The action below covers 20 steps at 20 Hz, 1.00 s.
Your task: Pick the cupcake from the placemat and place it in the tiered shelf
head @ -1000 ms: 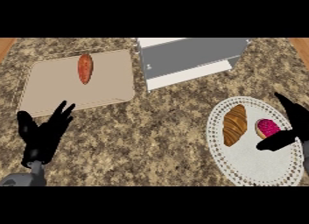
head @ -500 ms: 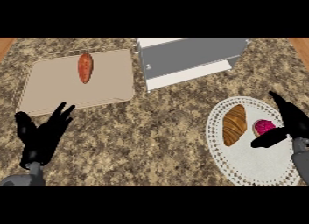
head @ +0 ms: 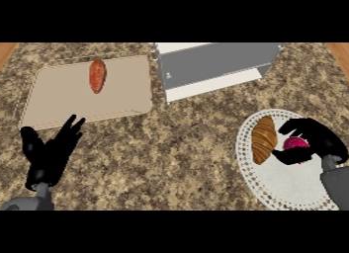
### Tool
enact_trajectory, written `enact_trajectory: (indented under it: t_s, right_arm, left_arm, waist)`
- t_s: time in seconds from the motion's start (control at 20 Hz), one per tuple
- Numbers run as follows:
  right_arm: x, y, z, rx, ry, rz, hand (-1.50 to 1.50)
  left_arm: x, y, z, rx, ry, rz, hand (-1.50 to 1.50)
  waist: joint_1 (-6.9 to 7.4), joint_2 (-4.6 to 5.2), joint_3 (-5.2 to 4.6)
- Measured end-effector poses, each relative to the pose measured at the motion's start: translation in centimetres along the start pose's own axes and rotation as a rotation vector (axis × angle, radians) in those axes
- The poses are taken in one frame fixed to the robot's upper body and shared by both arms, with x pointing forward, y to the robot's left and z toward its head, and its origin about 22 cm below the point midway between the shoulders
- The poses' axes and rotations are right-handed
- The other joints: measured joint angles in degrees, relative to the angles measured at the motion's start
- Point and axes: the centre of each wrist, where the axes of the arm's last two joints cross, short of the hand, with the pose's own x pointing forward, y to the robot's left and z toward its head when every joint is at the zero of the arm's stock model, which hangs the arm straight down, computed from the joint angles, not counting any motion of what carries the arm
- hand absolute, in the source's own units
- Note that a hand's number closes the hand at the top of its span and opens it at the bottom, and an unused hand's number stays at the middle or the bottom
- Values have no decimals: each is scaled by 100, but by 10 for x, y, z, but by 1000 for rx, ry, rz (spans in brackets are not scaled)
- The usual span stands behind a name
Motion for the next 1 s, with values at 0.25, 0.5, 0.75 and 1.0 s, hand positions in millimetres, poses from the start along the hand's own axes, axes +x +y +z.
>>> enact_trajectory:
  t_s: [0.25,0.5,0.75,1.0]
  right_arm:
    - [3,16,0,-4,-71,-33,150]
    - [17,23,22,-50,-179,-39,150]
    - [102,49,40,45,-454,33,150]
    - [182,52,86,49,-685,13,150]
  left_arm:
    - [-1,2,-2,0,9,6,0]
    - [-1,1,0,8,14,9,0]
    - [2,-7,-1,-11,2,-3,0]
    - [-2,-4,1,-11,10,-2,0]
  waist:
    - [-19,-10,3]
    - [-58,-1,7]
    - [83,18,0]
    - [30,1,5]
